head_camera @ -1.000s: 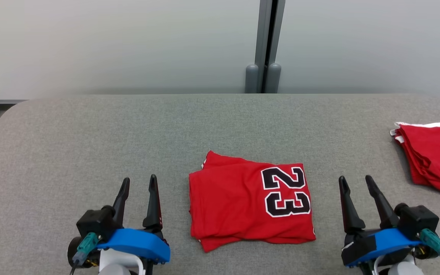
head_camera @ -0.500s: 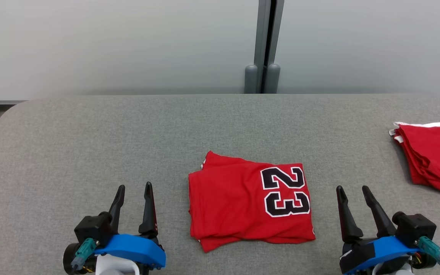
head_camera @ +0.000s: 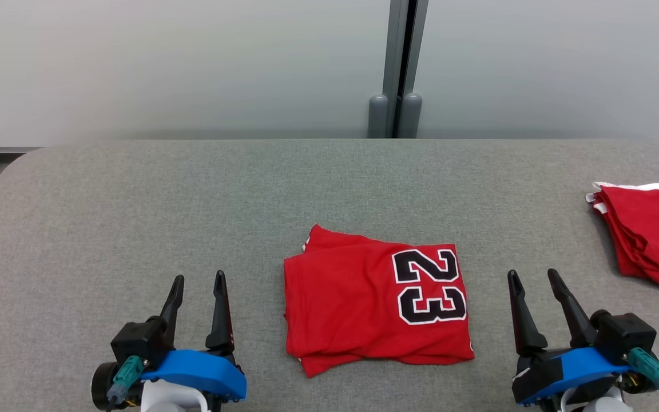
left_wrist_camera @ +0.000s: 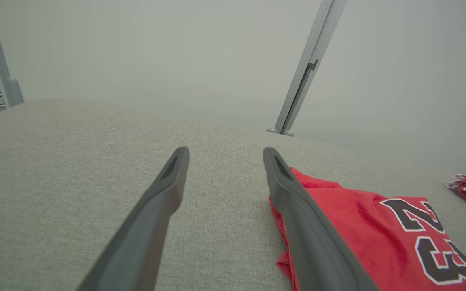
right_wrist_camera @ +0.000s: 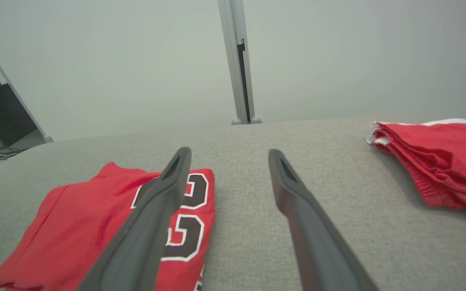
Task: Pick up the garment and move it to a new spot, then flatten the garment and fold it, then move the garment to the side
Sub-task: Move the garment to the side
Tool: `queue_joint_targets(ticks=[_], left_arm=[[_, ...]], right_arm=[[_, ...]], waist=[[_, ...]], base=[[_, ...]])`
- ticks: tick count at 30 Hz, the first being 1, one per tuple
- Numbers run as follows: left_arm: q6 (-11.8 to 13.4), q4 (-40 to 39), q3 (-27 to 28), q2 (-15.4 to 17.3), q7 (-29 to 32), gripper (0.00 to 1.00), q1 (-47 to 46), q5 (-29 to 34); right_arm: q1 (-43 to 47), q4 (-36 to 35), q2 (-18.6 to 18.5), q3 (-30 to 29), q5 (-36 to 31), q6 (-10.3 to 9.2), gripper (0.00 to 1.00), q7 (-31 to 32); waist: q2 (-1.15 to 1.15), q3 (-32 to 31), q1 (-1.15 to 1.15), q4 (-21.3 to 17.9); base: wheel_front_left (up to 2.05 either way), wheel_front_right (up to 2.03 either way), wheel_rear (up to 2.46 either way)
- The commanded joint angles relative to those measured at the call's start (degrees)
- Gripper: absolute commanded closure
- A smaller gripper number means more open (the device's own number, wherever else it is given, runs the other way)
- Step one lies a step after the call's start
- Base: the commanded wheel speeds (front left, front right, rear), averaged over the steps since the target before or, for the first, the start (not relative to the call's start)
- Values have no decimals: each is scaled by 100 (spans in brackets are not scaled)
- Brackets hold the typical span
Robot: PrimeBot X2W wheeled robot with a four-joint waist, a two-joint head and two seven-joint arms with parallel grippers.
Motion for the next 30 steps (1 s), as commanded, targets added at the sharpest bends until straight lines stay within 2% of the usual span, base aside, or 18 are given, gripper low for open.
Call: queue_joint_targets(ticks=[1,8,10,17,23,30], left_arm=[[-23,12,48,-1,-26,0,-52,57],[-47,-47,73,-26,-26,0,-83,92],[-54,-91,92,-35,-26,0,-113,98],[-56,-225,160,-60,-26,0,-155,141],[-52,-348,188,-78,-26,0,-210,184],[-1,-512,250,-89,-26,0,-234,221]], right_arm=[[-10,-23,-6,-26,-30,1,0,-28],[-101,81,-7,-116,-27,1,0,33],[-202,102,-8,-245,-161,1,0,212],[-582,-214,-28,-411,-309,1,0,1551],[-764,-541,-353,-174,-73,1,0,2863],[-578,-496,-585,-129,304,1,0,3731]], waist=[[0,-1,0,3],[0,47,0,40],[0,87,0,72],[0,203,0,238],[0,310,0,465],[0,541,0,826]], base=[[0,0,0],[0,0,0],[0,0,0],[0,0,0],[0,0,0],[0,0,0]])
